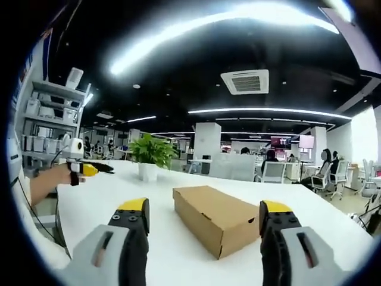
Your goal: Operate the shoe box by opening the lid, removing the specified soft item, and placing it in the target area until the item is outside and the box remains undamaged.
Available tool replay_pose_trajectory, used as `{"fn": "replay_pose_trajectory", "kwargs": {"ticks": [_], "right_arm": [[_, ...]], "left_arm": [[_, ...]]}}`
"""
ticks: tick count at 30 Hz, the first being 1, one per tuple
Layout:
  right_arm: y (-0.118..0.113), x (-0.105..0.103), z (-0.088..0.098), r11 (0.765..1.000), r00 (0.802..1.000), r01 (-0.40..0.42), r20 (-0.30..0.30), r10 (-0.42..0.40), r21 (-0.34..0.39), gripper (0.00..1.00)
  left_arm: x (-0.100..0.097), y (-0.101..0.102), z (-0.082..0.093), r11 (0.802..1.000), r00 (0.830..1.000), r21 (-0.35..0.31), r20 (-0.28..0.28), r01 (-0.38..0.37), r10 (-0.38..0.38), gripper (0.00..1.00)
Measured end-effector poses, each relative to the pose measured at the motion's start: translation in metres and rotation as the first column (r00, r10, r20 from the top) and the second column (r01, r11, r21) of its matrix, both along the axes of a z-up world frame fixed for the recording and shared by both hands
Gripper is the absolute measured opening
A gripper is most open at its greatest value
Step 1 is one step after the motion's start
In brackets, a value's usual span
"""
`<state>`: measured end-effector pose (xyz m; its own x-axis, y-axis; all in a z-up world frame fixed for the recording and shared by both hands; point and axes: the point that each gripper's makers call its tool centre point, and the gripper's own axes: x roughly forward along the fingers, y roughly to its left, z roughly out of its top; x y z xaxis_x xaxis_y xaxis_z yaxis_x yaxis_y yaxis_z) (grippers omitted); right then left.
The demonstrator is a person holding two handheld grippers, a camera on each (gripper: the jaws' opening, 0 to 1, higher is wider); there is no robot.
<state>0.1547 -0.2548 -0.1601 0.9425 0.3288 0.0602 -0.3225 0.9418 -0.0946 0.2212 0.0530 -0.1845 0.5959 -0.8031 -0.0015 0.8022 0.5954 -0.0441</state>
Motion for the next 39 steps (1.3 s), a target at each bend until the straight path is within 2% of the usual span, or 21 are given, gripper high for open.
{"fn": "replay_pose_trajectory", "kwargs": {"ticks": [1,3,6,15,21,24,26,29,33,36,39], "right_arm": [[-0.001,0.001,0.001,1.0,1.0,0.004,0.001,-0.004,-0.004,0.76],[-0.004,0.004,0.006,0.999,0.999,0.026,0.044,-0.024,-0.039,0.73],[-0.001,0.005,0.01,0.999,0.998,0.016,0.067,-0.013,-0.041,0.74],[-0.009,0.013,-0.001,0.998,0.999,0.049,0.001,-0.049,-0.044,0.78],[-0.012,0.017,0.004,0.998,0.998,0.052,-0.017,-0.053,-0.039,0.77],[-0.009,0.02,0.005,0.998,0.998,0.037,-0.044,-0.039,-0.053,0.7],[-0.007,0.019,0.011,0.998,0.999,0.029,-0.031,-0.031,-0.064,0.71],[-0.007,0.019,0.019,0.996,0.999,0.04,-0.008,-0.04,-0.081,0.74],[-0.009,0.018,0.024,0.997,0.999,0.051,0.011,-0.05,-0.06,0.74],[-0.011,0.016,0.022,0.997,0.998,0.062,0.005,-0.061,-0.051,0.74],[-0.012,0.015,0.017,0.998,0.998,0.054,-0.015,-0.055,-0.044,0.74]], "left_arm": [[0.0,-0.003,-0.003,1.0,1.0,0.028,0.007,0.012,-0.012,0.78],[0.003,-0.006,-0.008,0.998,1.0,0.068,0.012,-0.005,0.004,0.76],[0.005,-0.011,-0.011,0.998,1.0,0.066,-0.002,0.006,-0.006,0.76],[0.017,-0.014,-0.001,1.0,1.0,0.02,0.004,0.006,-0.006,0.69],[0.026,-0.015,0.004,0.999,1.0,0.05,0.017,-0.008,0.007,0.67],[0.028,-0.018,0.012,1.0,1.0,-0.02,-0.014,0.011,-0.011,0.71],[0.028,-0.021,0.012,0.999,0.999,-0.024,-0.034,0.036,-0.037,0.7],[0.031,-0.022,0.013,0.999,0.999,-0.026,-0.036,0.03,-0.031,0.7],[0.034,-0.027,0.015,0.999,0.999,-0.027,-0.032,0.023,-0.024,0.69],[0.035,-0.03,0.015,1.0,1.0,-0.01,-0.027,0.015,-0.016,0.68],[0.035,-0.034,0.021,0.999,0.999,-0.045,-0.036,0.023,-0.025,0.68]]}}
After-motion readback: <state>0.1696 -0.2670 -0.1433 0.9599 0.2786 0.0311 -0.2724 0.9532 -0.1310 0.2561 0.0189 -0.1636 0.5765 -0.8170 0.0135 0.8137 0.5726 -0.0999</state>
